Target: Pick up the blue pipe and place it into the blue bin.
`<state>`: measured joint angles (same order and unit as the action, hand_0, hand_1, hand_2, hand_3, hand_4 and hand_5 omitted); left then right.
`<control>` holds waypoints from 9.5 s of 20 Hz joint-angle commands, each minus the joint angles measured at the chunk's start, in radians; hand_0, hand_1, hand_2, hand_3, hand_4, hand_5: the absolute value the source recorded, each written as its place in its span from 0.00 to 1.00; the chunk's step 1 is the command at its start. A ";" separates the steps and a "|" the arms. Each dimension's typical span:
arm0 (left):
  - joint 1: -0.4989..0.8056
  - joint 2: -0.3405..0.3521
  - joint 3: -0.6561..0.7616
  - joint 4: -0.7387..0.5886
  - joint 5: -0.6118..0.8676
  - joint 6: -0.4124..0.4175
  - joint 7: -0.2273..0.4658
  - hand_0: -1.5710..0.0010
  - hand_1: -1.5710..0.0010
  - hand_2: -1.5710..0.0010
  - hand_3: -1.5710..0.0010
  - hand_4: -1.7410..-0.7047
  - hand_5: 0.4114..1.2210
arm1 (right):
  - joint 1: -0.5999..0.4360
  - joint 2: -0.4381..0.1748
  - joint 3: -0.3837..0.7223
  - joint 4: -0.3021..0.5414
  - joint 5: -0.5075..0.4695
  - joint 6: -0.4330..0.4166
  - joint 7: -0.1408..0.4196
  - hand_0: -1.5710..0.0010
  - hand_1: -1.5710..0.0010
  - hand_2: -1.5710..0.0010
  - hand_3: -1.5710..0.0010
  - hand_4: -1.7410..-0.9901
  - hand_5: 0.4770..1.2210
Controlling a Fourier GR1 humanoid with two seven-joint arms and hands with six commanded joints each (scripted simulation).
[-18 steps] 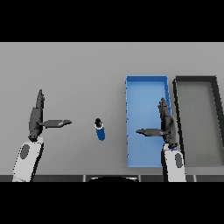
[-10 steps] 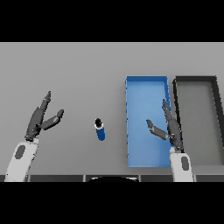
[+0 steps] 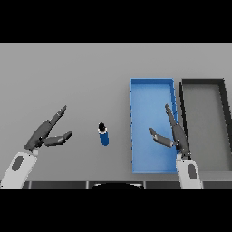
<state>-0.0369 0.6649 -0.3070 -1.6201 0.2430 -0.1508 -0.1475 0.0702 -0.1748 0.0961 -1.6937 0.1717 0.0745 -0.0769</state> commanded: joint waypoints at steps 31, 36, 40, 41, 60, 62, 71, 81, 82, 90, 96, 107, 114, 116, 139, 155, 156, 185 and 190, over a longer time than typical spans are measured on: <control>-0.165 -0.439 -0.249 0.260 -0.145 -0.004 0.053 1.00 0.92 0.83 0.87 0.51 0.28 | 0.004 -0.002 -0.016 0.002 -0.017 0.006 0.020 1.00 1.00 1.00 1.00 0.74 0.11; -0.155 -0.483 -0.249 0.272 -0.127 0.005 0.024 0.47 0.38 0.32 0.35 0.23 0.72 | 0.004 0.003 -0.008 0.015 -0.008 0.007 0.009 1.00 1.00 1.00 1.00 0.74 0.11; -0.136 -0.481 -0.282 0.234 -0.145 0.020 0.018 0.19 0.15 0.13 0.16 0.15 0.89 | 0.015 0.004 -0.012 0.017 -0.007 0.001 0.001 1.00 1.00 1.00 1.00 0.75 0.11; -0.134 -0.488 -0.292 0.220 -0.153 0.029 0.022 0.15 0.12 0.11 0.13 0.17 0.91 | 0.009 0.002 -0.014 0.020 -0.009 0.003 0.008 1.00 1.00 1.00 1.00 0.75 0.11; -0.198 -0.569 -0.280 0.026 -0.187 -0.002 0.077 0.00 0.00 0.00 0.00 0.26 1.00 | 0.033 -0.008 -0.010 -0.006 0.016 -0.007 0.001 1.00 1.00 1.00 1.00 0.82 0.14; -0.207 -0.575 -0.266 0.042 -0.196 -0.006 0.085 0.00 0.00 0.00 0.00 0.26 1.00 | 0.100 0.023 0.002 -0.053 0.041 -0.049 -0.011 1.00 1.00 1.00 1.00 0.82 0.14; -0.183 -0.587 -0.245 0.047 -0.235 -0.041 0.060 0.00 0.00 0.00 0.00 0.26 1.00 | 0.264 0.114 0.019 -0.213 0.021 -0.119 -0.082 1.00 0.99 0.98 1.00 0.77 0.13; -0.174 -0.604 -0.226 0.029 -0.267 -0.082 0.088 0.00 0.00 0.00 0.00 0.26 1.00 | 0.127 -0.109 0.082 -0.455 -0.141 0.134 0.200 1.00 1.00 1.00 1.00 0.71 0.08; -0.173 -0.607 -0.225 0.029 -0.279 -0.079 0.095 0.00 0.00 0.00 0.00 0.26 1.00 | 0.092 -0.120 0.097 -0.456 -0.145 0.154 0.206 1.00 1.00 1.00 1.00 0.69 0.08; -0.176 -0.635 -0.209 0.030 -0.300 -0.101 0.106 0.00 0.00 0.00 0.00 0.26 1.00 | -0.096 -0.099 0.209 -0.446 -0.204 0.241 0.384 1.00 1.00 1.00 1.00 0.68 0.07; -0.178 -0.650 -0.185 0.048 -0.290 -0.150 0.104 0.00 0.00 0.00 0.00 0.26 1.00 | -0.273 -0.057 0.276 -0.395 -0.235 0.279 0.444 1.00 1.00 1.00 1.00 0.73 0.05; -0.163 -0.677 -0.156 0.056 -0.299 -0.196 0.104 0.00 0.00 0.02 0.23 0.09 1.00 | -0.464 0.035 0.327 -0.269 -0.254 0.304 0.532 0.38 0.37 0.37 0.50 0.33 0.11; -0.163 -0.696 -0.132 0.040 -0.316 -0.223 0.135 0.00 0.00 0.02 0.10 0.02 1.00 | -0.423 0.056 0.327 -0.256 -0.233 0.294 0.377 0.08 0.08 0.08 0.11 0.35 0.76; -0.164 -0.706 -0.133 0.051 -0.335 -0.217 0.112 0.00 0.00 0.01 0.10 0.01 1.00 | -0.422 0.065 0.337 -0.255 -0.218 0.297 0.368 0.05 0.05 0.05 0.07 0.34 0.85; -0.154 -0.723 -0.086 0.073 -0.406 -0.296 0.241 0.97 0.98 0.98 0.98 0.75 0.18 | -0.378 0.241 0.257 -0.276 -0.165 0.342 0.429 0.00 0.00 0.00 0.00 0.32 1.00; -0.130 -0.697 -0.089 0.031 -0.409 -0.294 0.249 1.00 1.00 1.00 1.00 0.77 0.07 | -0.880 0.084 -0.202 -0.250 -0.544 0.085 0.686 0.00 0.00 0.00 0.00 0.32 1.00; -0.127 -0.693 -0.086 0.026 -0.405 -0.295 0.255 1.00 1.00 1.00 1.00 0.76 0.07 | -0.879 0.056 -0.223 -0.241 -0.551 0.088 0.686 0.00 0.00 0.00 0.00 0.32 1.00; -0.134 -0.679 -0.078 0.039 -0.457 -0.242 0.204 1.00 1.00 1.00 1.00 0.79 0.10 | -0.260 -0.474 0.230 -0.002 -0.819 -0.547 0.687 0.00 0.00 0.00 0.74 0.09 0.93; -0.131 -0.674 -0.073 0.036 -0.444 -0.253 0.204 1.00 1.00 1.00 1.00 0.79 0.10 | -0.290 -0.536 0.298 0.015 -0.910 -0.600 0.687 0.56 0.58 0.60 0.88 0.49 0.87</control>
<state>-0.1686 -0.0097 -0.3805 -1.5845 -0.2017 -0.4034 0.0590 -0.2202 -0.7119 0.3930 -1.6778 -0.7364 -0.5254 0.6096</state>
